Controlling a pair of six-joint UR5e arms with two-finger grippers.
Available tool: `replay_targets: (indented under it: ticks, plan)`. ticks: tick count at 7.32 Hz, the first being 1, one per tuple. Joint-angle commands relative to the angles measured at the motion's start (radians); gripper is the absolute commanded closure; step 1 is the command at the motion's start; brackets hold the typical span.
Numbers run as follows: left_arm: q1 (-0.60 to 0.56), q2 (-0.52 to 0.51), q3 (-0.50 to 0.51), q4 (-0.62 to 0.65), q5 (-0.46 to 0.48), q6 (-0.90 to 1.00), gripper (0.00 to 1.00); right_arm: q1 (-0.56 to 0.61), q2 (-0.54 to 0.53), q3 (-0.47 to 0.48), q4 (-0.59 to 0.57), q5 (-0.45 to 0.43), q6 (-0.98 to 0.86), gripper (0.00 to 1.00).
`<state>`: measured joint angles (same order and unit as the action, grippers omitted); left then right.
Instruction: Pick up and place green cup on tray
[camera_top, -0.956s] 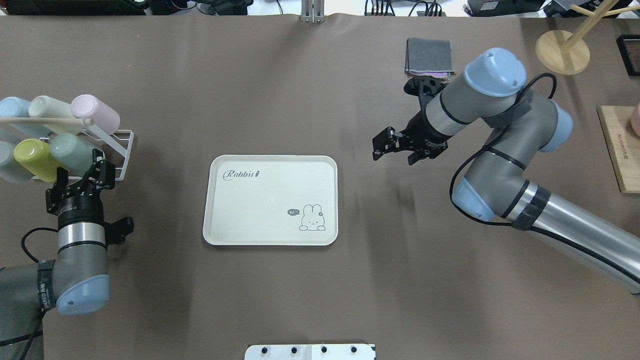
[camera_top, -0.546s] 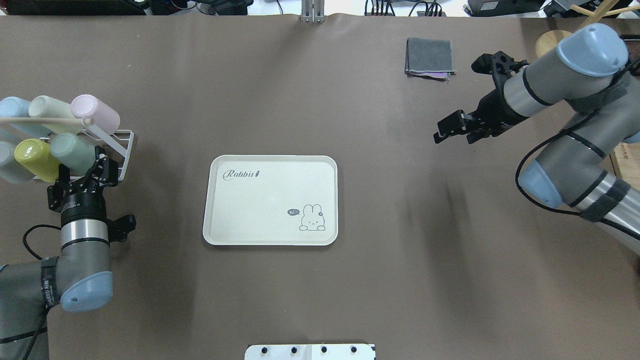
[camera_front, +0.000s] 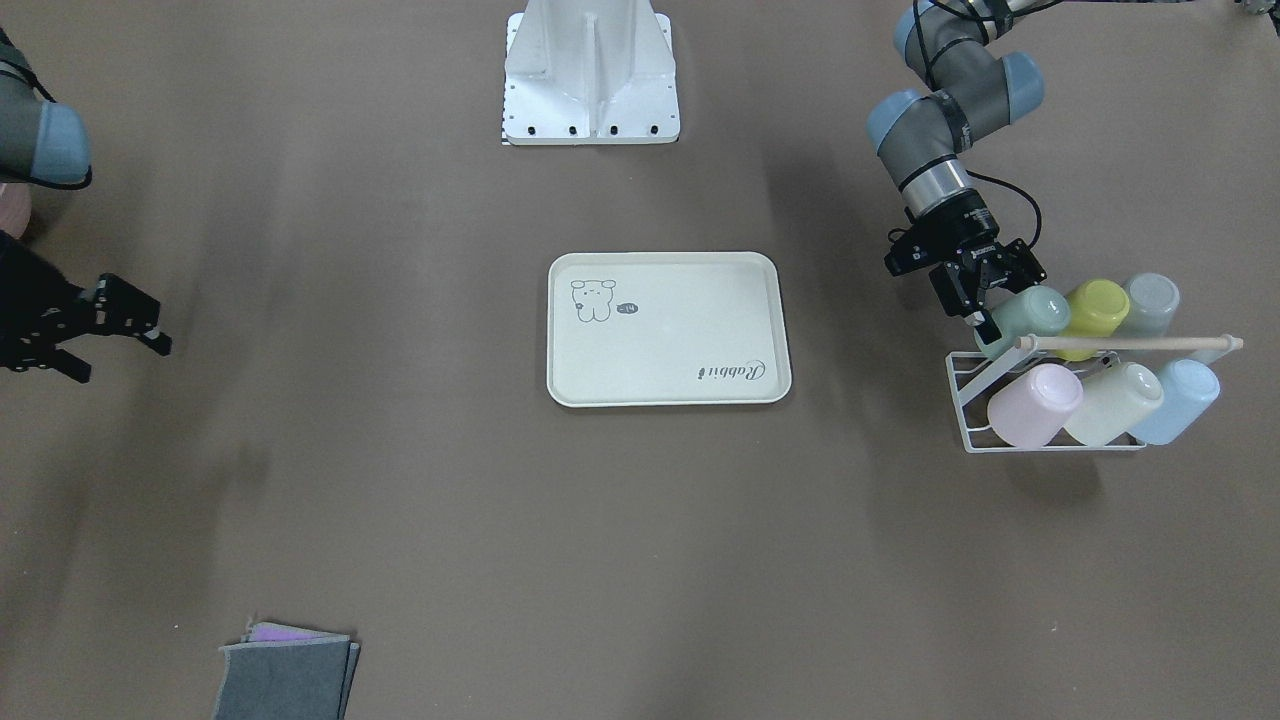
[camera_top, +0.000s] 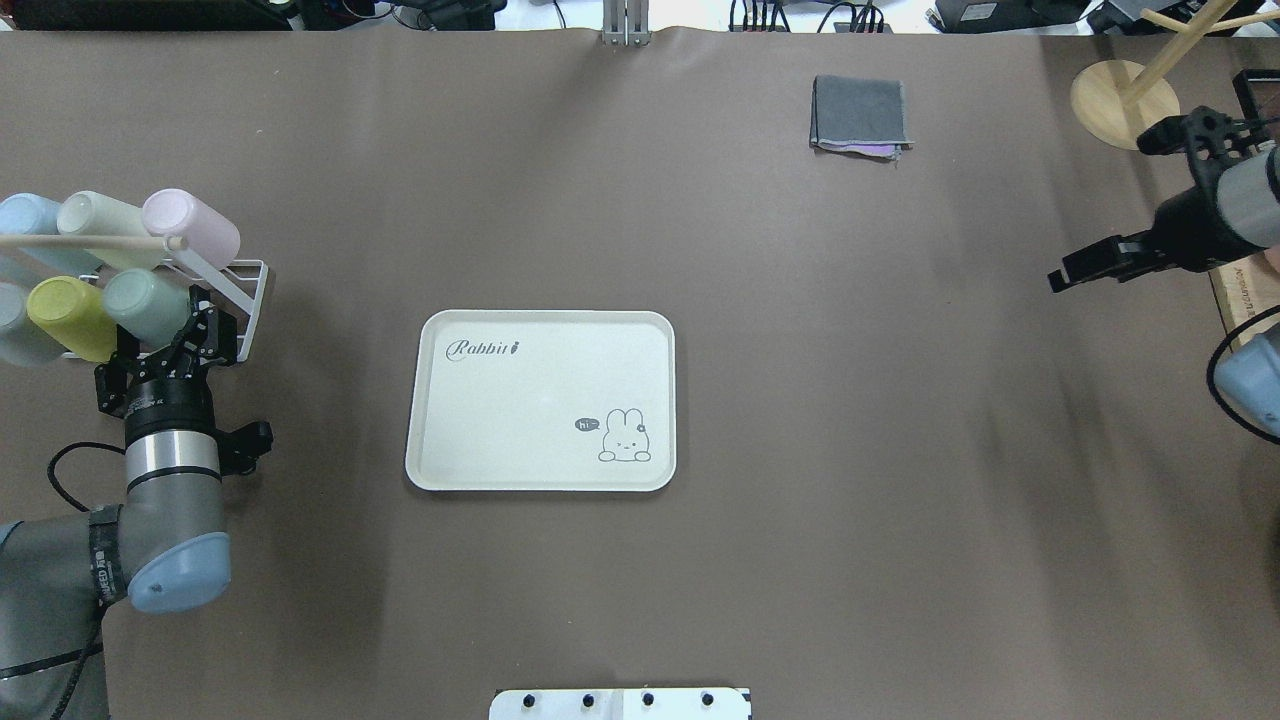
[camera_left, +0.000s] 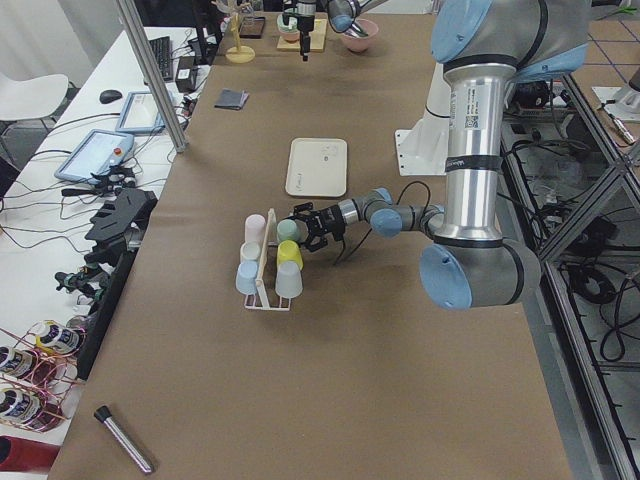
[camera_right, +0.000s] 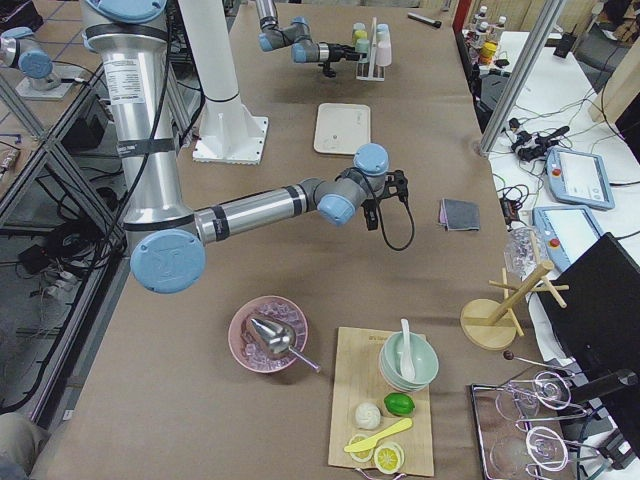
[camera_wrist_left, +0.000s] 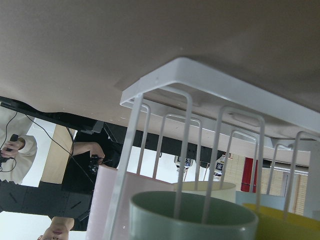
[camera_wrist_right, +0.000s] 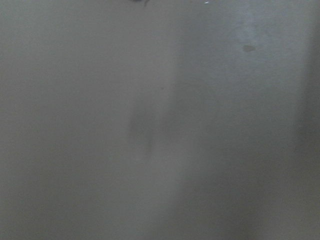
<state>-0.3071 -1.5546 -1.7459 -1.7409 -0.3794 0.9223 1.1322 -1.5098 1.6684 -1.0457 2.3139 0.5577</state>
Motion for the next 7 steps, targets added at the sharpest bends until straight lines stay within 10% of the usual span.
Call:
replay_targets:
  ticks: [1, 7]
  plan:
    - [-0.004, -0.002, 0.011, -0.005, 0.001, 0.001, 0.06, 0.17, -0.05, -0.065, -0.104, -0.071, -0.242, 0.01]
    - [-0.003, -0.032, 0.01, -0.005, -0.001, 0.006, 0.33, 0.308, -0.139, 0.037, -0.47, 0.015, -0.376, 0.01]
